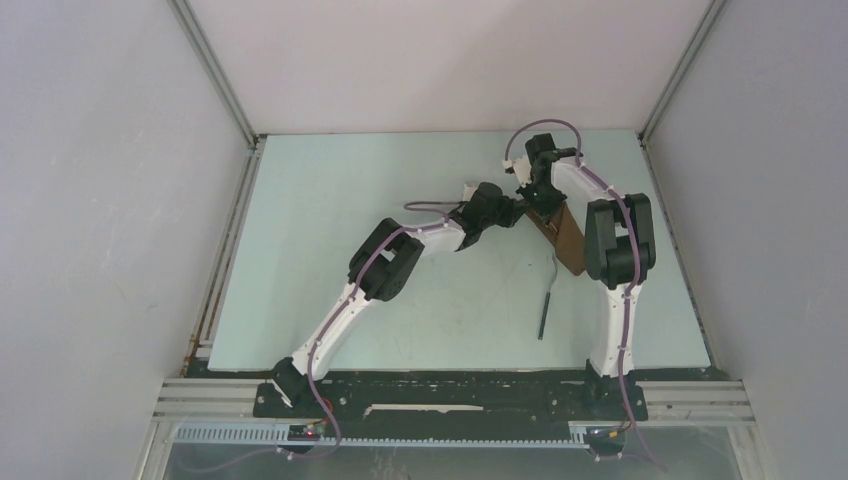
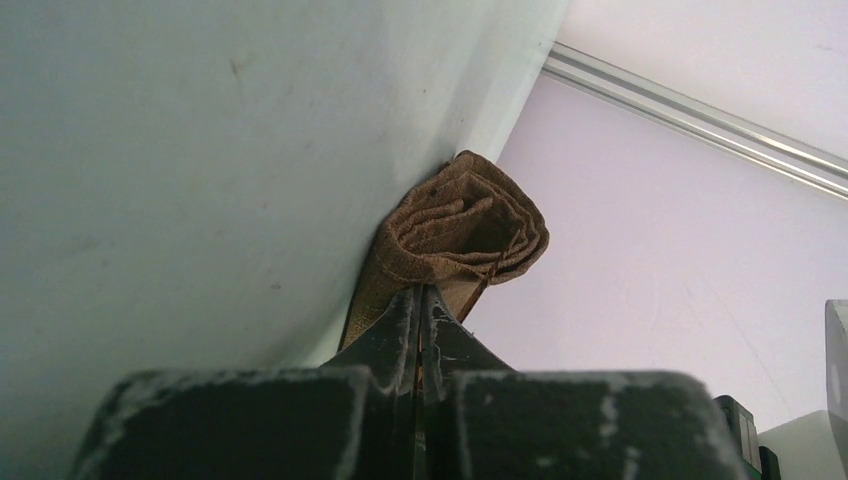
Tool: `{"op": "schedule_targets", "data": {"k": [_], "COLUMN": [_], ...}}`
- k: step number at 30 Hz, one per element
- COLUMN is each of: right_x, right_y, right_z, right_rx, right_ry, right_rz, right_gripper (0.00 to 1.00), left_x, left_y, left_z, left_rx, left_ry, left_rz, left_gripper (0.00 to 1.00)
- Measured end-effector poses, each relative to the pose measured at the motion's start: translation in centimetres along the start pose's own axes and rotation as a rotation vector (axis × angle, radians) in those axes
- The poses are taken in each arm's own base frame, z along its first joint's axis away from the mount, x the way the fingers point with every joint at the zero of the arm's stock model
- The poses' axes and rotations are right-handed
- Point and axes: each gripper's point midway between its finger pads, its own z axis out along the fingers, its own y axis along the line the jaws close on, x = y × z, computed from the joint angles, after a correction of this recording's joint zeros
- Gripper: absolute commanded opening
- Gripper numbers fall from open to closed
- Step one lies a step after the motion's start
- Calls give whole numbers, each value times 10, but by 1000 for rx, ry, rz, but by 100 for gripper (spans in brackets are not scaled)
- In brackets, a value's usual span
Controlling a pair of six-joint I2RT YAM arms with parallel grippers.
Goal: Fold the napkin into a case and place the utensils inside
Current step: Insert the knife into the folded napkin.
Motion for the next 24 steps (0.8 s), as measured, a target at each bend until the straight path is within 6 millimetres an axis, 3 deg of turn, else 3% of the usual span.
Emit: {"op": "schedule_targets", "data": {"k": [6,14,24], "right_x": [1,11,28], "right_y": [1,3,11], "right_z": [-3,-22,-15], "right_rx": [12,20,18], "right_ry": [4,28,84], "right_rz": [23,64,64], "right_gripper": [0,0,0], "left_x": [0,-1,-1], "left_y": [0,0,-1], "left_z": [1,1,1], "left_rx": [-6,-5,-4], "left_ry": [-1,-8,-8], "left_rz": [-2,-3,-5], "left_gripper": [0,0,0]}}
